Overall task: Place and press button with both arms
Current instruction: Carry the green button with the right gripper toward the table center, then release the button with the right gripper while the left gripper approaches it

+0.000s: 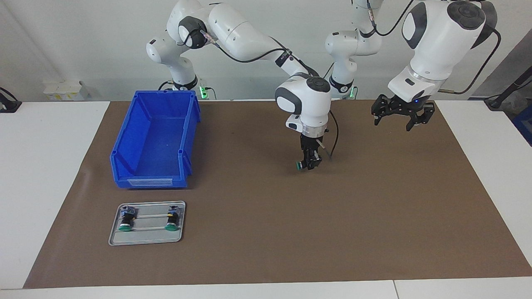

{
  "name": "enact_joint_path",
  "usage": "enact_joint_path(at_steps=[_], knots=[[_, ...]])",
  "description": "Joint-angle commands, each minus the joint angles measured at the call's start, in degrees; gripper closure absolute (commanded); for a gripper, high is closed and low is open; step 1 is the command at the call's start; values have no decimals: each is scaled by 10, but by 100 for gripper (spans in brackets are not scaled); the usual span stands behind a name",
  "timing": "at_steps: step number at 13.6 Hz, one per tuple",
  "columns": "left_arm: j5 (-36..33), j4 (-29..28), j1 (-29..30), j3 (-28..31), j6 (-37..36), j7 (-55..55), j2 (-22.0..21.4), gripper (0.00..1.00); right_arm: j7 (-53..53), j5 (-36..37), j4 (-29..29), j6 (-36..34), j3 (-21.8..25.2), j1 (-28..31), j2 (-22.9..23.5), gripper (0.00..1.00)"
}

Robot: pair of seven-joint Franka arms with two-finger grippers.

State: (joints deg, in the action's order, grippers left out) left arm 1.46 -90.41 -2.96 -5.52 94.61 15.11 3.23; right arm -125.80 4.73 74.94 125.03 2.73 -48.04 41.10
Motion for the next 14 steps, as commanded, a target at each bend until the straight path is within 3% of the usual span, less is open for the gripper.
enact_joint_path(at_steps=[1, 2, 3, 4, 7, 9, 14], knots=[[35, -27, 19, 1, 45, 102, -16, 0, -33, 16, 28, 31, 0, 0, -8, 96], [35, -33, 22, 1, 46, 143, -17, 0, -36, 16, 39, 40, -1, 1, -12, 71], [35, -40, 23, 0, 45, 176, -20, 0, -36, 16, 46, 45, 0, 1, -14, 28], [36, -47, 23, 1, 46, 210, -22, 0, -34, 17, 46, 42, 0, 1, -15, 0], [36, -56, 22, 0, 39, 294, -26, 0, -23, 39, 46, 15, -1, 0, -24, 0], [36, -77, 17, 0, 44, 341, -38, 0, 22, 44, 56, -15, -1, 6, -57, 0], [36, -91, -8, -6, 49, 386, -45, 2, 253, 41, 212, -13, -1, 88, -231, 0]])
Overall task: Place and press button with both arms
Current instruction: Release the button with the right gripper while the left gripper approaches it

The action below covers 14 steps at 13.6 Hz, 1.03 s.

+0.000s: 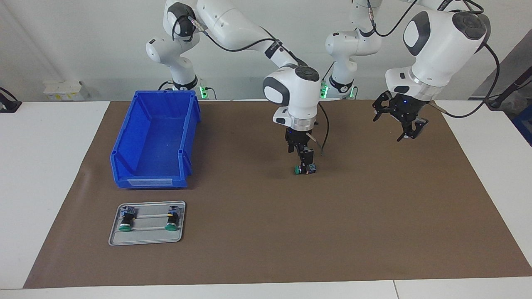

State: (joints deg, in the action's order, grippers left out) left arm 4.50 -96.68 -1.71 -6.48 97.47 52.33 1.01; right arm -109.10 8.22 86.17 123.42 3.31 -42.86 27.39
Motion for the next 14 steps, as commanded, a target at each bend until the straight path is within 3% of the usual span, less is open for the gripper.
enact_joint_path(at_steps=[1, 4, 8, 10, 12, 13, 14], knots=[[6, -29, -29, 3, 26, 12, -22, 4, 139, 6, 109, -5, -7, 56, -113, 0], [5, -43, -67, 4, 53, 4, -29, 5, 278, 1, 110, -31, -7, 124, -149, 0], [5, -109, -112, 3, 146, -16, -47, 7, 483, -8, 110, -77, -7, 228, -199, 0], [5, -116, -127, 3, 157, -15, -40, 24, 585, -18, 109, -94, -7, 274, -218, 0], [5, -140, -143, 3, 197, -14, -35, 18, 660, -28, 108, -116, -7, 309, -234, 0], [5, -160, -156, 3, 244, -14, -25, 6, 705, -28, 108, -131, -7, 326, -246, 0], [5, -174, -168, 3, 278, -17, -16, 5, 757, -28, 104, -147, -7, 337, -255, 0]])
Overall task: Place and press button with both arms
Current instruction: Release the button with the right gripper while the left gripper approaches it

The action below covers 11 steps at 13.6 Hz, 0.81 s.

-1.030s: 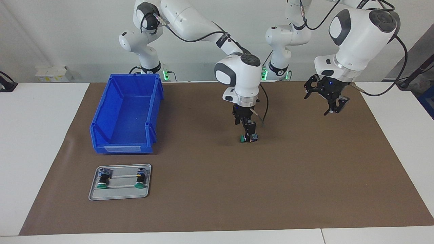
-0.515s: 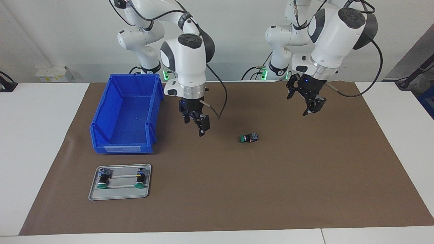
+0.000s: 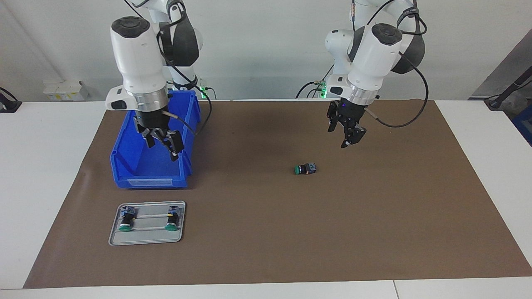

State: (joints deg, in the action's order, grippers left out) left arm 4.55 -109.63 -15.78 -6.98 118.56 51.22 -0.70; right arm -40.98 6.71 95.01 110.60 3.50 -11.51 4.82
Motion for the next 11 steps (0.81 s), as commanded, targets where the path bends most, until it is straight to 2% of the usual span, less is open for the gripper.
enact_joint_path(at_steps=[1, 4, 6, 7, 8, 9, 11], knots=[[5, -53, -36, 8, 83, -5, 10, 5, 129, -13, 12, -33, -7, 34, -37, 0], [5, -58, -40, 7, 103, 5, 27, 5, 240, -14, 9, -66, -3, 57, -64, 0], [5, -68, -50, 7, 117, 40, 28, 2, 257, -14, -7, -122, -2, 66, -89, 0], [5, -71, -50, 7, 117, 49, 28, 3, 266, -14, -41, -178, -1, 75, -85, 0], [5, -75, -51, 7, 121, 50, 29, 5, 286, -16, -63, -206, -1, 80, -80, 0], [5, -84, -51, 7, 130, 51, 29, 10, 300, -25, -62, -209, 0, 85, -75, 0], [5, -109, -63, 7, 161, 47, 27, 10, 305, -49, -62, -204, 1, 98, -65, 0]])
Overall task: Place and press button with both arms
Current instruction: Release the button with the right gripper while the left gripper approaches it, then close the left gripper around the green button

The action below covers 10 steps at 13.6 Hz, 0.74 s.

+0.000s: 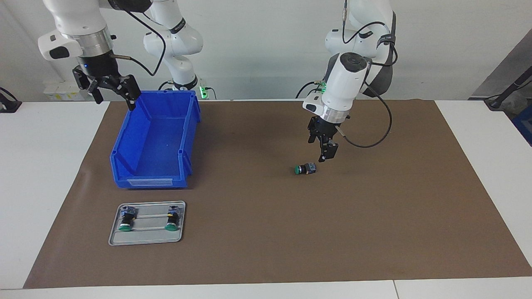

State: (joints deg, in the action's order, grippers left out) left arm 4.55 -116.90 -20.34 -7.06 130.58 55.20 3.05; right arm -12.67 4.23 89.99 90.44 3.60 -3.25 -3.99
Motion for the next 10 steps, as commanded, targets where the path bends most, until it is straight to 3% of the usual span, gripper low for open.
enact_joint_path(at_steps=[1, 10], knots=[[5, -42, -18, 8, 54, 4, -9, 10, 25, -25, -12, -3, -1, 13, 26, 0], [5, -50, -51, 8, 102, -52, 63, 10, 35, -25, 17, -6, 0, 11, 13, 0]])
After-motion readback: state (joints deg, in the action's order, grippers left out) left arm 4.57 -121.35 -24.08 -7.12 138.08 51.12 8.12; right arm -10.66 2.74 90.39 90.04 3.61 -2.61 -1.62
